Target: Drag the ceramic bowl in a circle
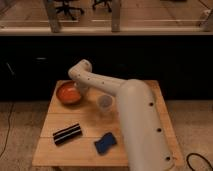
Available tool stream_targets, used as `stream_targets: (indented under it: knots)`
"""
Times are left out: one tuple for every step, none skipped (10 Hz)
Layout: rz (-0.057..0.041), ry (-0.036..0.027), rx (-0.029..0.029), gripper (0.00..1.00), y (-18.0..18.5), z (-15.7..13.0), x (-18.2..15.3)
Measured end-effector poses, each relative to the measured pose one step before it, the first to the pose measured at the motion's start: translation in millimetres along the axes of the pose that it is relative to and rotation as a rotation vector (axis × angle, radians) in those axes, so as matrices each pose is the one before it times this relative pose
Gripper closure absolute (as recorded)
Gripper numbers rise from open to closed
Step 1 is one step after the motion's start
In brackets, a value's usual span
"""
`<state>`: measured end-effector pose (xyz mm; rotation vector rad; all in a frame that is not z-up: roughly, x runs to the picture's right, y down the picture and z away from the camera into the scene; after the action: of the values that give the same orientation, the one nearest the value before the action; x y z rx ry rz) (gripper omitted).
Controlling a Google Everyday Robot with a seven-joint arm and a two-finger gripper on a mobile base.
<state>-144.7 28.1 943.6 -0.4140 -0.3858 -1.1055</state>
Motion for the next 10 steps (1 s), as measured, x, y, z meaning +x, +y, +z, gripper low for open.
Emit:
stream_targets:
  knots:
    - [0.00537, -0.00948, 0.00340, 1.00, -0.12, -1.34, -4.05]
    - [0.00984, -0.00102, 0.00012, 1.00, 7.41, -1.65, 2.03]
    - [0.01119, 0.00007, -0.00124, 1.00, 10.58, -1.49, 4.53]
    - [0.00658, 0.00191, -0.00203, 1.00, 15.07, -2.08, 7.29]
    - [0.00554, 0.00019, -0.00087, 1.00, 9.84, -1.71, 4.73]
    - [0.00261, -0.00083, 0.00026, 1.00, 3.48, -1.03, 1.17]
    - [0.00335, -0.00222, 0.00098, 1.00, 0.54, -1.43, -2.83]
    - [0.00038, -0.00085, 0.00108, 1.00, -1.58, -0.87, -3.90]
    - [-0.00149, -0.00083, 0.00217, 1.00, 0.68, -0.62, -2.94]
    - [0.00262, 0.00631, 0.00239, 1.00, 8.32, -0.95, 2.99]
